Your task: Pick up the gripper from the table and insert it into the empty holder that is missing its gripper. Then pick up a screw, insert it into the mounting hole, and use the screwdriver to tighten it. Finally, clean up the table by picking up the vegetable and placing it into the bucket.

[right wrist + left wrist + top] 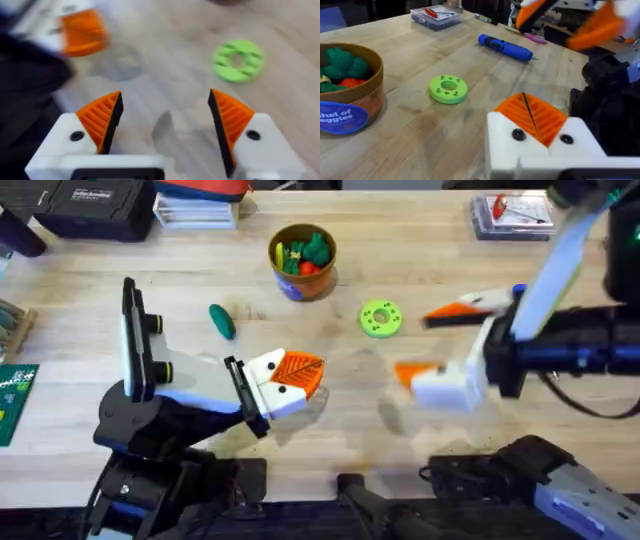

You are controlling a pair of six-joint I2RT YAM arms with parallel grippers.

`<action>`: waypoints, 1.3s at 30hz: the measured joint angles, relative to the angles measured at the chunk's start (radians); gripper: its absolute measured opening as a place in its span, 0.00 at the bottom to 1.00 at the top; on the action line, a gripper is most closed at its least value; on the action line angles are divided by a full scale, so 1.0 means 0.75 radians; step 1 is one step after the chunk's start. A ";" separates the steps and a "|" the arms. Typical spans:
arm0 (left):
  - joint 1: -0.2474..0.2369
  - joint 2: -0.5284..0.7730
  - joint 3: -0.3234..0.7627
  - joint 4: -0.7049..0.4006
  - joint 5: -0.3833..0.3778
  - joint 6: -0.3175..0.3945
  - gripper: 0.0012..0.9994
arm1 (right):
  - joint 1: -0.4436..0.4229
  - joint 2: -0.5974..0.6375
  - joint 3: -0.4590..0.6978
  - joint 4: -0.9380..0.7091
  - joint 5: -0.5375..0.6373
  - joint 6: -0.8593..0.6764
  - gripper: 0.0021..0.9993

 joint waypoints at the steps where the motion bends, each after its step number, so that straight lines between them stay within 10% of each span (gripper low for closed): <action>1: 0.000 0.000 0.000 0.000 0.000 0.000 0.00 | -0.052 0.001 0.000 0.001 0.067 0.003 0.99; 11: 0.000 0.000 0.000 0.000 0.000 0.000 0.00 | -0.803 0.271 0.003 0.070 0.411 -0.117 0.99; 18: 0.000 0.000 0.000 0.000 0.000 0.000 0.00 | -1.197 0.832 0.254 0.074 0.455 -0.375 0.99; 39: 0.000 0.000 0.000 0.000 0.000 0.000 0.00 | -1.255 1.327 0.425 0.191 0.474 -0.656 0.99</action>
